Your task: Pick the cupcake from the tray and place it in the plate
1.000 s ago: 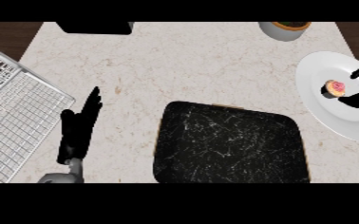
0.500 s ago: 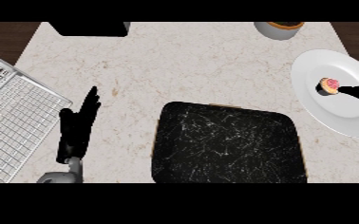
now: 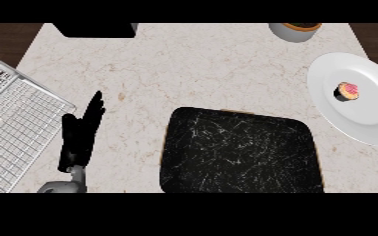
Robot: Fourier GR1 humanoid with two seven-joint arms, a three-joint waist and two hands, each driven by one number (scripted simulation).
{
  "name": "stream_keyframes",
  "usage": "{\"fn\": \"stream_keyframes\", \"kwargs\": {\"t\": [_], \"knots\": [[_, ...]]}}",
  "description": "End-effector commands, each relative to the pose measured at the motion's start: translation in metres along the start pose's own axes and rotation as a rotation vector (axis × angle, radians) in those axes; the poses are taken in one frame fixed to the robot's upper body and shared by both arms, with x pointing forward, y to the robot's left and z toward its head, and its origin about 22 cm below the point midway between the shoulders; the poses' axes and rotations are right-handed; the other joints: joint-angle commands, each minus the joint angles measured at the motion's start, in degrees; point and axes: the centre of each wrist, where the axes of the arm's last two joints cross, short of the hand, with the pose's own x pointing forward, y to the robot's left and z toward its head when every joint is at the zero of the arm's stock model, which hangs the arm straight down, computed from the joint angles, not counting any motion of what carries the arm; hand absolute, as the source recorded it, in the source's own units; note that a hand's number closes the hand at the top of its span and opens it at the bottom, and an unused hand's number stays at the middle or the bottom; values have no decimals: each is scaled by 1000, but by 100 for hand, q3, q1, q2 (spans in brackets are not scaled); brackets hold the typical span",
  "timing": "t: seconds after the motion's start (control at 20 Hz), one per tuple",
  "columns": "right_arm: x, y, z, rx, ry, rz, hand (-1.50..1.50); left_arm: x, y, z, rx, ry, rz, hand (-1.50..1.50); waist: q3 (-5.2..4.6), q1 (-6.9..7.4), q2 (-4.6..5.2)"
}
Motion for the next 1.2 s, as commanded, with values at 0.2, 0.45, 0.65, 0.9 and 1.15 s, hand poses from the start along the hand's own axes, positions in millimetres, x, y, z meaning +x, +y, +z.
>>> {"fn": "stream_keyframes", "kwargs": {"t": [0.2, 0.45, 0.65, 0.9, 1.15], "knots": [[-16, -7, 15, 36, -76, -88, -150, 5, -6, -18, -1, 5, 1, 0, -3, 9, 11], [-18, -11, 18, 15, -64, -45, -150, 12, -4, -3, -20, -20, 0, 0, 0, 53, 9], [-33, 24, 21, 0, -34, -23, -150, -1, -5, -4, -13, 4, 0, 0, 1, 76, 22], [-24, 23, 13, -25, 17, 45, -150, -12, 14, 3, -26, -13, -8, 0, -9, 29, -10], [-33, -9, 31, -57, 18, 53, -150, 7, -17, -6, -12, -16, -3, 0, 4, 50, 23]]}}
